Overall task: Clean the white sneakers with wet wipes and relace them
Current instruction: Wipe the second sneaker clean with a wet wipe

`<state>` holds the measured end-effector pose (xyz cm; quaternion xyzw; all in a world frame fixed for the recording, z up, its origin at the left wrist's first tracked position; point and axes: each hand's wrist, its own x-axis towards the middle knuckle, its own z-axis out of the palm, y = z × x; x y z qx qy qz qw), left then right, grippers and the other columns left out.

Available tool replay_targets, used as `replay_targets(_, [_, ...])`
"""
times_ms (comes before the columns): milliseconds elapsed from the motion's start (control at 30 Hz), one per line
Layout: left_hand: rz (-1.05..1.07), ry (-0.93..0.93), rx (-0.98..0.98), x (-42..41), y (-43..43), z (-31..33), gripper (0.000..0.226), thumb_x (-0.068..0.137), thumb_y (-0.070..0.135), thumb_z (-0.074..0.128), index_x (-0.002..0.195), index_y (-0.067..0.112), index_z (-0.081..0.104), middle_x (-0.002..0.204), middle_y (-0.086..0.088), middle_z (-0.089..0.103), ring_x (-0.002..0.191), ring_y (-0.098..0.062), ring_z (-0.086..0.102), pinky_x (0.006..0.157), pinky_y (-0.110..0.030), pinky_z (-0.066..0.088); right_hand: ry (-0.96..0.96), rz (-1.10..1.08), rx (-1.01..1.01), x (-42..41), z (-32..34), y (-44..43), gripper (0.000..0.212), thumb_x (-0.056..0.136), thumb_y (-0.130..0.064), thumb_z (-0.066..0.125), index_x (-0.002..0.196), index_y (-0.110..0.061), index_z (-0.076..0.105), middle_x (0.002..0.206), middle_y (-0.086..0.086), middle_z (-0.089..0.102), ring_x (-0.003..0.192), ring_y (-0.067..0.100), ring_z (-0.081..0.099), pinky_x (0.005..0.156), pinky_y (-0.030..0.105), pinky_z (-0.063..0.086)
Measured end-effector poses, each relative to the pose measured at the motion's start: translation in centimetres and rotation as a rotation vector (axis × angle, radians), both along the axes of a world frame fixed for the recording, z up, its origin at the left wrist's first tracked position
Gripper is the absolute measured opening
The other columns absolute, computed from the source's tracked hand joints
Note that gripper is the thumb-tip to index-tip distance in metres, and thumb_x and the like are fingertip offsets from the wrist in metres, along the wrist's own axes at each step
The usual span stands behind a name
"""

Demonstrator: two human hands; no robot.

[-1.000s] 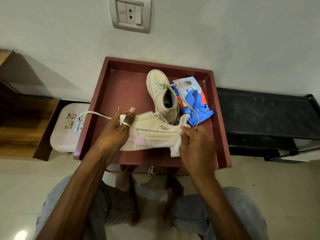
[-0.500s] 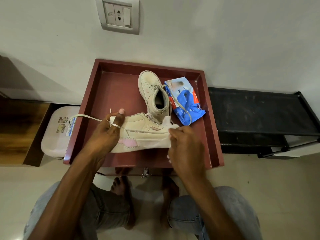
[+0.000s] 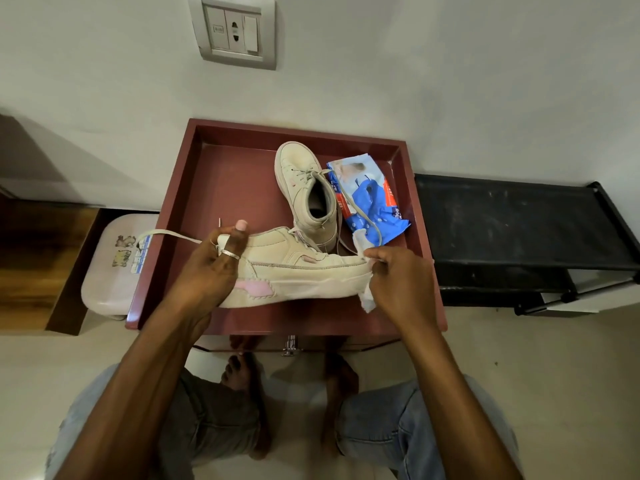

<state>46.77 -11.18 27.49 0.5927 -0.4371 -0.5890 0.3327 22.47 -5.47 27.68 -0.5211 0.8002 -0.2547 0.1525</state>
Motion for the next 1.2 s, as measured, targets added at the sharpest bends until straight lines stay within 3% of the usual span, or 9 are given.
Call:
replay_targets(67, [0.008, 0.008, 0.015, -0.1, -0.1, 0.0, 0.059, 0.079, 0.076, 0.055, 0.104, 0.024, 0.067, 0.105, -0.005, 0.077, 0.104, -0.028, 0.073, 0.100, -0.055, 0.053, 0.043, 0.072, -0.082, 1.9, 0.7, 1.1, 0.029, 0.090, 0.001, 0.060, 0.110, -0.014, 0.075, 0.105, 0.000, 0.073, 0.074, 0.005, 0.063, 0.069, 0.001, 0.043])
replay_targets(133, [0.006, 0.011, 0.015, -0.1, -0.1, 0.0, 0.060, 0.078, 0.079, 0.056, 0.105, 0.026, 0.067, 0.106, -0.004, 0.078, 0.104, -0.028, 0.073, 0.100, -0.055, 0.053, 0.055, 0.108, -0.105, 1.7, 0.5, 1.0, 0.031, 0.088, 0.003, 0.061, 0.108, -0.014, 0.076, 0.105, 0.001, 0.074, 0.087, 0.010, 0.067, 0.079, 0.006, 0.044])
replay_targets(300, [0.002, 0.007, -0.003, 0.0, -0.1, -0.1, 0.060, 0.076, 0.083, 0.057, 0.100, 0.029, 0.068, 0.103, -0.002, 0.078, 0.102, -0.025, 0.073, 0.099, -0.053, 0.054, -0.011, 0.010, 0.119, -2.4, -1.0, -1.2, 0.035, 0.086, 0.004, 0.055, 0.106, -0.015, 0.077, 0.107, 0.001, 0.075, 0.102, 0.015, 0.068, 0.082, 0.008, 0.039])
replay_targets(533, [0.023, -0.008, 0.008, -0.3, -0.1, 0.2, 0.057, 0.080, 0.074, 0.054, 0.104, 0.025, 0.067, 0.099, 0.000, 0.079, 0.097, -0.021, 0.074, 0.095, -0.046, 0.057, -0.015, 0.051, -0.036, -0.4, 0.7, 0.6, 0.028, 0.089, 0.001, 0.061, 0.105, -0.014, 0.077, 0.102, 0.000, 0.076, 0.094, 0.012, 0.069, 0.079, 0.007, 0.043])
replay_targets(667, [0.027, 0.000, 0.024, -0.2, -0.1, 0.3, 0.052, 0.079, 0.075, 0.056, 0.099, 0.029, 0.068, 0.098, 0.000, 0.079, 0.098, -0.023, 0.074, 0.096, -0.050, 0.056, -0.021, 0.022, 0.037, -1.3, -0.4, -0.9, 0.028, 0.090, 0.001, 0.060, 0.108, -0.014, 0.076, 0.106, 0.001, 0.075, 0.098, 0.013, 0.067, 0.080, 0.007, 0.041])
replay_targets(767, [0.029, 0.029, 0.045, -0.1, 0.0, 0.5, 0.050, 0.079, 0.073, 0.060, 0.103, 0.031, 0.070, 0.103, 0.000, 0.079, 0.102, -0.023, 0.074, 0.101, -0.053, 0.054, 0.004, -0.013, 0.097, -1.2, -0.6, -1.1, 0.028, 0.092, -0.002, 0.059, 0.113, -0.014, 0.074, 0.111, 0.003, 0.073, 0.100, 0.016, 0.067, 0.082, 0.015, 0.043])
replay_targets(867, [0.043, 0.106, 0.142, 0.0, -0.2, 0.9, 0.044, 0.085, 0.063, 0.063, 0.115, 0.032, 0.066, 0.106, 0.000, 0.079, 0.102, -0.025, 0.074, 0.096, -0.056, 0.056, 0.108, -0.006, -0.013, 1.4, 0.5, 0.1, 0.029, 0.090, -0.001, 0.061, 0.114, -0.013, 0.073, 0.107, 0.006, 0.073, 0.096, 0.020, 0.068, 0.083, 0.025, 0.051])
replay_targets(1000, [0.023, 0.186, 0.256, 0.2, -0.5, 1.2, 0.041, 0.093, 0.058, 0.059, 0.123, 0.031, 0.061, 0.112, -0.003, 0.077, 0.105, -0.030, 0.073, 0.081, -0.051, 0.061, 0.051, 0.186, -0.151, 7.1, 1.9, 1.5, 0.039, 0.077, 0.008, 0.058, 0.108, -0.011, 0.072, 0.106, 0.006, 0.069, 0.096, 0.024, 0.065, 0.084, 0.036, 0.055])
replay_targets(1200, [0.025, 0.279, 0.380, 0.8, -0.4, 1.9, 0.055, 0.097, 0.048, 0.060, 0.132, 0.006, 0.061, 0.109, -0.014, 0.070, 0.091, -0.025, 0.067, 0.080, -0.033, 0.053, 0.057, 0.679, -0.239, 14.6, 1.9, 3.0, 0.036, 0.081, 0.001, 0.055, 0.115, -0.005, 0.065, 0.117, 0.009, 0.063, 0.111, 0.024, 0.053, 0.098, 0.030, 0.046])
